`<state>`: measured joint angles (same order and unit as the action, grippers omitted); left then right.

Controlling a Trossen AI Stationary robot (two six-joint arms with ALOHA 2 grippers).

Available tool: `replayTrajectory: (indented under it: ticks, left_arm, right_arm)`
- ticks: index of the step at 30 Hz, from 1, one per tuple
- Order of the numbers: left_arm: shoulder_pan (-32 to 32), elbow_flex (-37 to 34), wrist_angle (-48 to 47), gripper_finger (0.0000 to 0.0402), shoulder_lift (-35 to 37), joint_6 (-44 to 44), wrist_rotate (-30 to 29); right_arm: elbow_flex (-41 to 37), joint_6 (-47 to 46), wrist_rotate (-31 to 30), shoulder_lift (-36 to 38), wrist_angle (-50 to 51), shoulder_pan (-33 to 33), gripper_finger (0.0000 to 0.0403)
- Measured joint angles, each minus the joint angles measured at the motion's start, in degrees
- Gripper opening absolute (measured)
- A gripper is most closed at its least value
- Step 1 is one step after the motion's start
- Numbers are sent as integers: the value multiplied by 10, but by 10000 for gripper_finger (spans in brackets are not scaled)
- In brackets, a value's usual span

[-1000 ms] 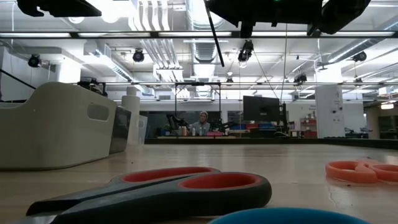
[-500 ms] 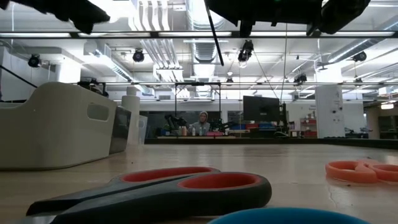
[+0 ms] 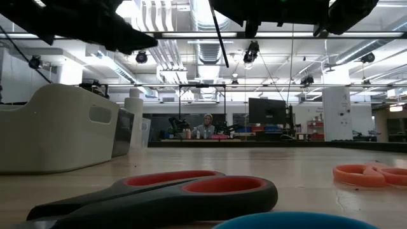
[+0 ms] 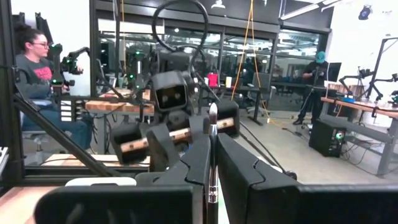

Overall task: Pick & Place Paint Supplies
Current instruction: Put the silver makeup brush into the black bin

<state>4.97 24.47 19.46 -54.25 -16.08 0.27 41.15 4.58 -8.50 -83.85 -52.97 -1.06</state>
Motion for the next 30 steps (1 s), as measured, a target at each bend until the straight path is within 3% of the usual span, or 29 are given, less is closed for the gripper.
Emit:
replayTrajectory:
  ticks: [9,16,30]
  left_arm:
    - [0,51,99,100,-138,19,2]
    - [0,112,106,100,-220,61,3]
    - [0,139,109,100,-284,79,9]
  right_arm:
    - [0,0,0,0,0,0,20]
    - [0,-5,0,-18,-12,0,20]
    - [30,18,0,-79,-30,0,20]
